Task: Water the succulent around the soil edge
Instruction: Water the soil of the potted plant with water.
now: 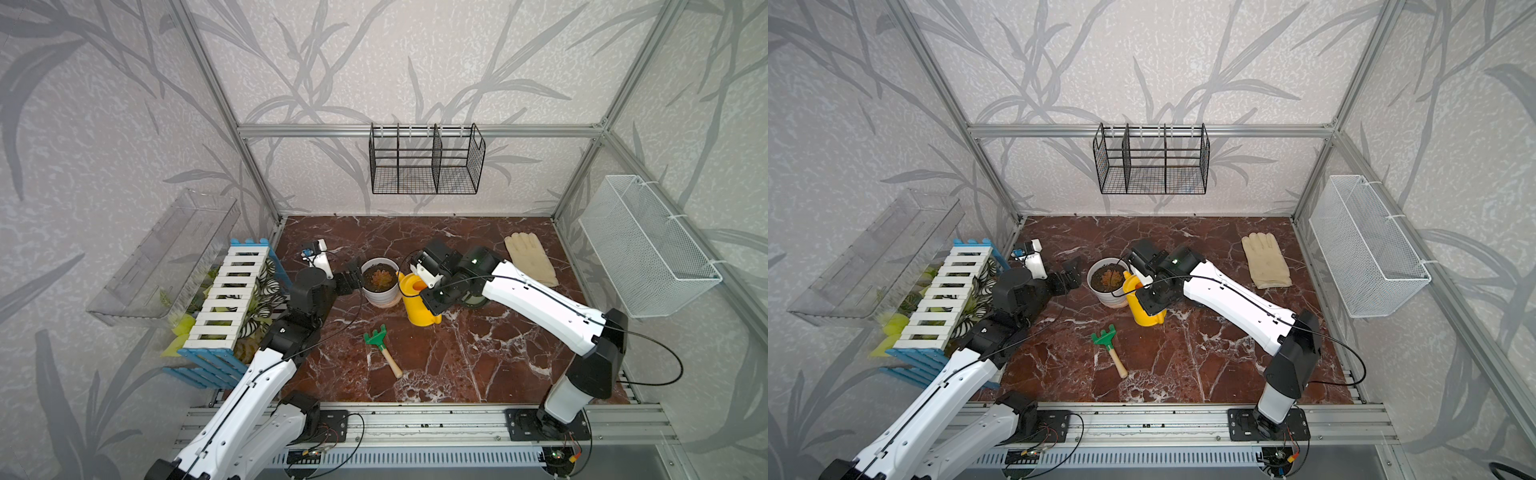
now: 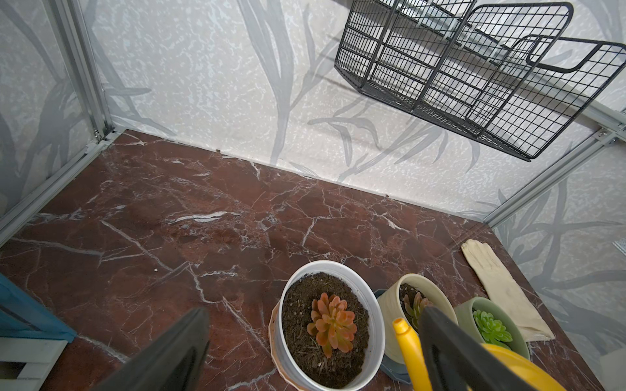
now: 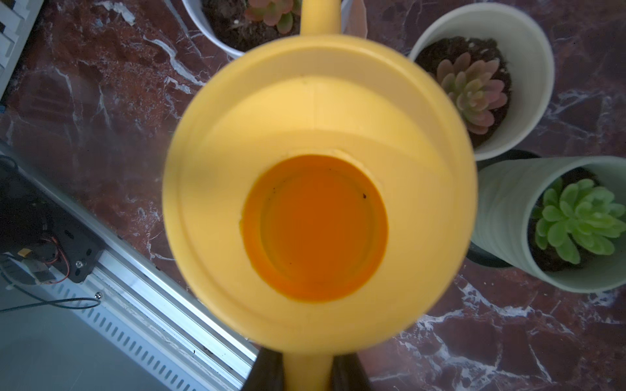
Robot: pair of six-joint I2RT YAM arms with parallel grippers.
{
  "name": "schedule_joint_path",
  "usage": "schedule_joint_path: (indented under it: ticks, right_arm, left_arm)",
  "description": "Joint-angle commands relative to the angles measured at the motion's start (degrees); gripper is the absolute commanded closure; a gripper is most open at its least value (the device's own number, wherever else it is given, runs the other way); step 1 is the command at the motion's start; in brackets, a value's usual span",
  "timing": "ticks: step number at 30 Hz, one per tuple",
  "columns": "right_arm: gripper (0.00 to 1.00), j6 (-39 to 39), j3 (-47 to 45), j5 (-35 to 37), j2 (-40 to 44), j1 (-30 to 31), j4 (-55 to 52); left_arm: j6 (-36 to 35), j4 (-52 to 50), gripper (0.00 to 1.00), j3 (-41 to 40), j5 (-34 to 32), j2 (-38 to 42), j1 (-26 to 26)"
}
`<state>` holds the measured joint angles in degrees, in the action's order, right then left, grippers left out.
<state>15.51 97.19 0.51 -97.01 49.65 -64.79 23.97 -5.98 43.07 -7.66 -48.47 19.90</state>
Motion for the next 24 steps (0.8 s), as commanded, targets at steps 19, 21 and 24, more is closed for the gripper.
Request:
schedule_joint_path:
  ticks: [19,21,24]
  right_arm:
    - [1.00,-1.12,1.08,-6.95,-0.28,3.45,-0.67]
    - [1.00,-1.03,0.94,-7.62,-1.03,4.22,-0.07]
    - [1.00,-1.34,1.16,-8.26,-2.18,5.65,1.09]
  left_arm:
    - [-0.76,-0.26,0.00,1.40,-0.24,0.44,-0.56]
    - [-0.78,-0.26,0.00,1.40,-0.33,0.50,-0.65]
    - [-0.76,-0.26,0.00,1.43,-0.28,0.49,-0.73]
